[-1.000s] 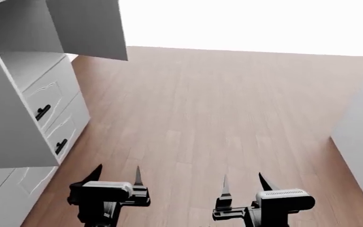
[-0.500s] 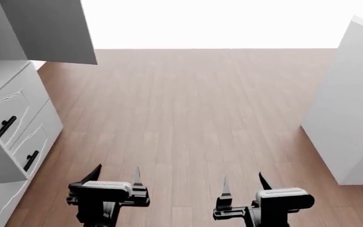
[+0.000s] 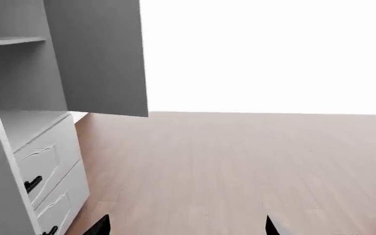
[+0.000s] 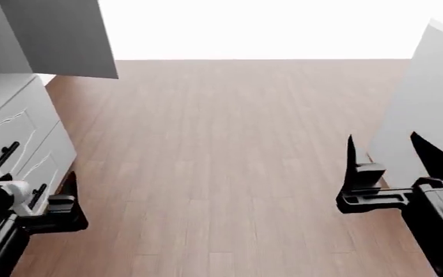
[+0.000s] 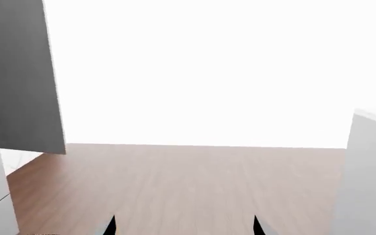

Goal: Pick the boxed drink from the counter and place it in the cabinet.

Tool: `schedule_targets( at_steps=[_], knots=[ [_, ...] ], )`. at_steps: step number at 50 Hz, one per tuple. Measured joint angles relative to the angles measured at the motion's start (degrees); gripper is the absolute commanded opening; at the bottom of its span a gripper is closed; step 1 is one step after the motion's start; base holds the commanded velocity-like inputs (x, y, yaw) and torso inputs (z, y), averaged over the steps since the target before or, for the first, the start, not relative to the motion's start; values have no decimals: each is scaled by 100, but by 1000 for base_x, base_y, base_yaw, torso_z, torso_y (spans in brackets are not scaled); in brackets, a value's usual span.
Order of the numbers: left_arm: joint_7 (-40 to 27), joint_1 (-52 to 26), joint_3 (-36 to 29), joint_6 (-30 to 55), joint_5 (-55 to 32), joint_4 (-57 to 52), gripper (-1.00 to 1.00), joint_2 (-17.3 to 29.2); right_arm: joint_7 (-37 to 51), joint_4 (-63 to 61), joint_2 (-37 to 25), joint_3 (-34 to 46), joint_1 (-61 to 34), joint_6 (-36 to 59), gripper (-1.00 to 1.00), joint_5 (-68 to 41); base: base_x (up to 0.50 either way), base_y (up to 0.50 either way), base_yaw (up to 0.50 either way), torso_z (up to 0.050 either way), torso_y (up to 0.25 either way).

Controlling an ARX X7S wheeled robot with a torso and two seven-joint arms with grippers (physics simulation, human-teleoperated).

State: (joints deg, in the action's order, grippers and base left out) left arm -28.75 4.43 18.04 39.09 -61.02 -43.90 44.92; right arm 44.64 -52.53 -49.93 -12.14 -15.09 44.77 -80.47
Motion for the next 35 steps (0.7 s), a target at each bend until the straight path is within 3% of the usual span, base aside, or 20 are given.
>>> schedule_targets(
  at_steps=[6, 13, 20, 35],
  knots=[
    [-446, -132, 687, 409, -1179, -234, 100, 741, 796, -233, -880, 23, -803, 16, 100, -1431, -500, 5, 0, 0, 0],
    [-774, -150, 1311, 688, -2100, -434, 100, 1255, 1315, -364, -1443, 145, -1432, 20, 100, -2351, -500, 5, 0, 0, 0],
    [-1153, -190, 1674, 777, -2839, -607, 100, 1636, 1584, -444, -1729, 185, -1748, 28, 100, -2840, -500, 5, 0, 7, 1],
    [-1810, -428, 1830, 524, -4104, -806, 100, 2392, 1765, -446, -2004, 291, -2169, 100, 100, -3274, -500, 5, 0, 43, 0]
  ],
)
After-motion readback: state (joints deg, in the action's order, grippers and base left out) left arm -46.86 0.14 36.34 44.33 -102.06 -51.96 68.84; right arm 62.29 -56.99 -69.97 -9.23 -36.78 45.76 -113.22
